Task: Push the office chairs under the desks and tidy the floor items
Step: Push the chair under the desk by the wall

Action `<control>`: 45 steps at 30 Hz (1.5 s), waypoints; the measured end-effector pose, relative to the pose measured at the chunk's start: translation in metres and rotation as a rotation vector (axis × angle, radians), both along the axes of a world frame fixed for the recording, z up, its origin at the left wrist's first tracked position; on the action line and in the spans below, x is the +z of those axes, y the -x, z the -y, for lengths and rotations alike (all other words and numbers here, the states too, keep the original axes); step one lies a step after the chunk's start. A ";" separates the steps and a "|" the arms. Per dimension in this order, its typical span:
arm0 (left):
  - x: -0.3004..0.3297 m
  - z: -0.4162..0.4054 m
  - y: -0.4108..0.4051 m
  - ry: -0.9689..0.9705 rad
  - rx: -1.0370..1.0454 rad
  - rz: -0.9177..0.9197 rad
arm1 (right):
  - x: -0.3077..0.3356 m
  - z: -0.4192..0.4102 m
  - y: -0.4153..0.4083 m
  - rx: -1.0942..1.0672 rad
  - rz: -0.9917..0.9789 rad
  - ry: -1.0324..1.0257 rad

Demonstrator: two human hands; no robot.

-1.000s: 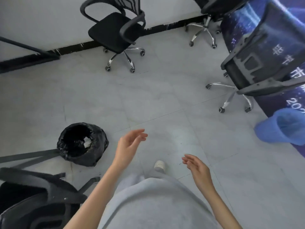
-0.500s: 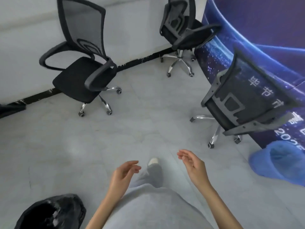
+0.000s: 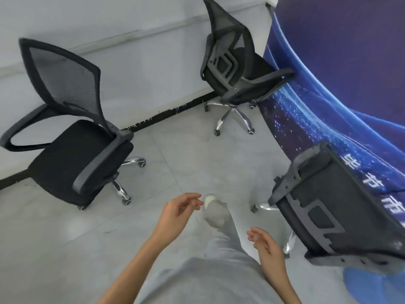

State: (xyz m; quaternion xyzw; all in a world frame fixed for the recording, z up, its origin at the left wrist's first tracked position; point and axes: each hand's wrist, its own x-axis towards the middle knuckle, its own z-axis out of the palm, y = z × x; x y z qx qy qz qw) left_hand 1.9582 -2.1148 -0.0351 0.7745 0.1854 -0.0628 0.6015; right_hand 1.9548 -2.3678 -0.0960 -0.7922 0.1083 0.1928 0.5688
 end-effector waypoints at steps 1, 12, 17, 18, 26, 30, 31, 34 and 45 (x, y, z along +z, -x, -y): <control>-0.005 -0.006 -0.018 0.003 0.026 -0.019 | -0.001 -0.012 -0.038 0.045 0.004 -0.006; -0.018 -0.103 -0.164 0.035 0.593 -0.151 | 0.059 -0.222 -0.407 0.669 0.214 -0.053; -0.027 -0.161 -0.257 0.042 0.640 -0.139 | 0.034 -0.309 -0.485 0.727 0.180 -0.067; -0.027 -0.179 -0.278 0.035 0.645 -0.127 | 0.028 -0.322 -0.497 0.743 0.169 -0.050; 0.027 -0.336 -0.422 -0.167 0.679 0.028 | 0.022 -0.416 -0.599 0.921 0.093 0.111; 0.050 -0.393 -0.449 -0.426 0.799 0.099 | 0.034 -0.491 -0.641 1.045 0.124 0.126; 0.050 -0.404 -0.452 -0.557 0.855 0.094 | 0.037 -0.514 -0.650 1.108 0.125 0.123; 0.042 -0.432 -0.451 -0.933 1.050 -0.059 | 0.047 -0.590 -0.667 1.376 0.177 0.094; -0.018 -0.439 -0.447 -0.651 1.382 -0.943 | 0.092 -0.820 -0.642 2.120 0.391 -0.153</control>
